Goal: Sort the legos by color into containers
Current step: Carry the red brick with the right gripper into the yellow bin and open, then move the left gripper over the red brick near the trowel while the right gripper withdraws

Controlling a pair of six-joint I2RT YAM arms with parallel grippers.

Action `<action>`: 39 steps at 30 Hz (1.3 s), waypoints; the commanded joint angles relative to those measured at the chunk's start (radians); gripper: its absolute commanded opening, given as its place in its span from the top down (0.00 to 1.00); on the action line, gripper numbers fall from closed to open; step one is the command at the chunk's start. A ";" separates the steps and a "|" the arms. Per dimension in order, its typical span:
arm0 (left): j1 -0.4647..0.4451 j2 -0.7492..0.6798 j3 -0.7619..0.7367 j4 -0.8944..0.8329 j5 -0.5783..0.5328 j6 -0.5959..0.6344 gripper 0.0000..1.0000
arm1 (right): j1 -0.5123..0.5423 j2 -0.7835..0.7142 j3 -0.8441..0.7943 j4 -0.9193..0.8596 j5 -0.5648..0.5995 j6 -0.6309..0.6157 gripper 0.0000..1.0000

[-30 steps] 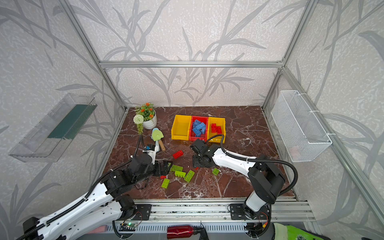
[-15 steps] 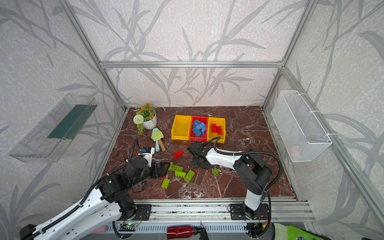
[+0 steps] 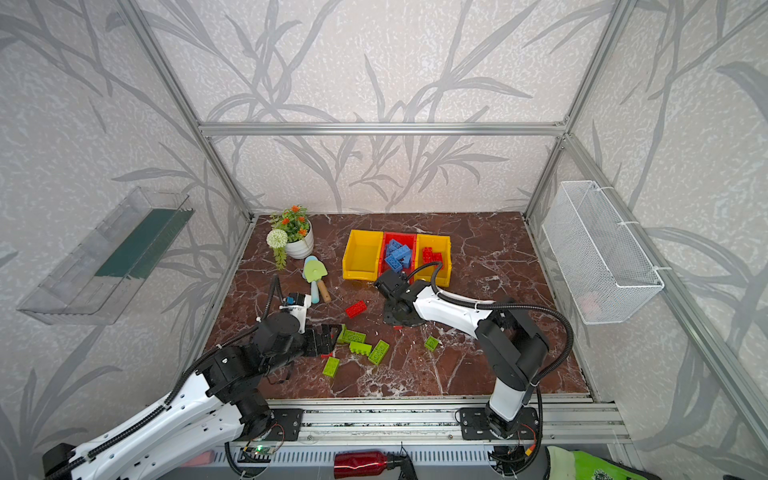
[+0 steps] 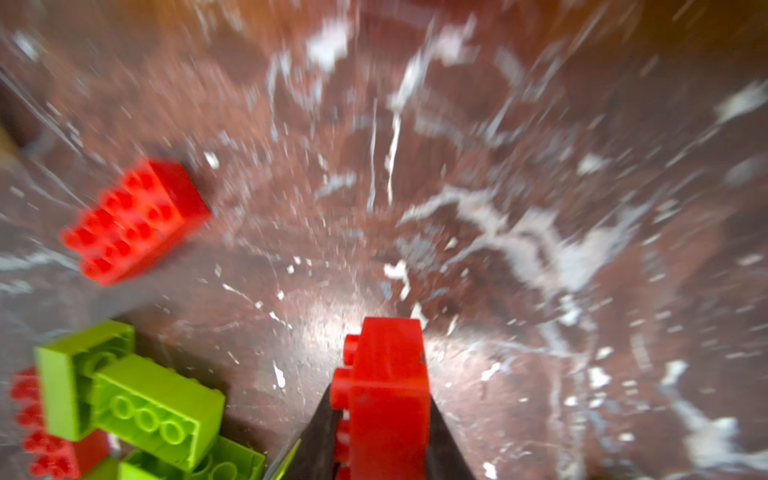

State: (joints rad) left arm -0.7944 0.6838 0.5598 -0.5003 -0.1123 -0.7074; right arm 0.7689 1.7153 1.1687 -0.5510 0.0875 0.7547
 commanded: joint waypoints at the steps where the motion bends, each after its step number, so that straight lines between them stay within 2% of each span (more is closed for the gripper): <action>1: 0.004 0.035 0.019 0.008 -0.035 0.012 0.01 | -0.085 -0.056 0.063 -0.053 0.054 -0.104 0.82; 8: 0.004 0.163 0.074 0.039 -0.070 0.035 0.01 | -0.262 -0.014 0.170 0.017 0.006 -0.297 0.81; 12: 0.008 0.261 0.111 0.079 -0.080 0.056 0.01 | -0.334 0.114 0.283 -0.003 -0.046 -0.351 0.80; 21: 0.056 0.462 0.209 0.107 -0.070 0.113 0.01 | -0.420 0.328 0.522 -0.093 -0.073 -0.417 0.80; 30: 0.106 0.584 0.286 0.097 -0.049 0.141 0.01 | -0.478 0.430 0.643 -0.141 -0.063 -0.462 0.78; 32: 0.110 0.597 0.288 0.103 -0.047 0.145 0.01 | -0.482 0.448 0.676 -0.170 -0.057 -0.478 0.73; 35: 0.118 0.615 0.293 0.110 -0.038 0.153 0.01 | -0.482 0.457 0.725 -0.224 -0.043 -0.488 0.58; 39: 0.124 0.642 0.304 0.105 -0.025 0.176 0.01 | -0.482 0.393 0.679 -0.196 -0.092 -0.489 0.38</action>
State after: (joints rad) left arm -0.6781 1.3106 0.8303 -0.3950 -0.1486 -0.5655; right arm 0.2832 2.1609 1.8629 -0.7139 0.0242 0.2806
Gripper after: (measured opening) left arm 0.987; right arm 0.595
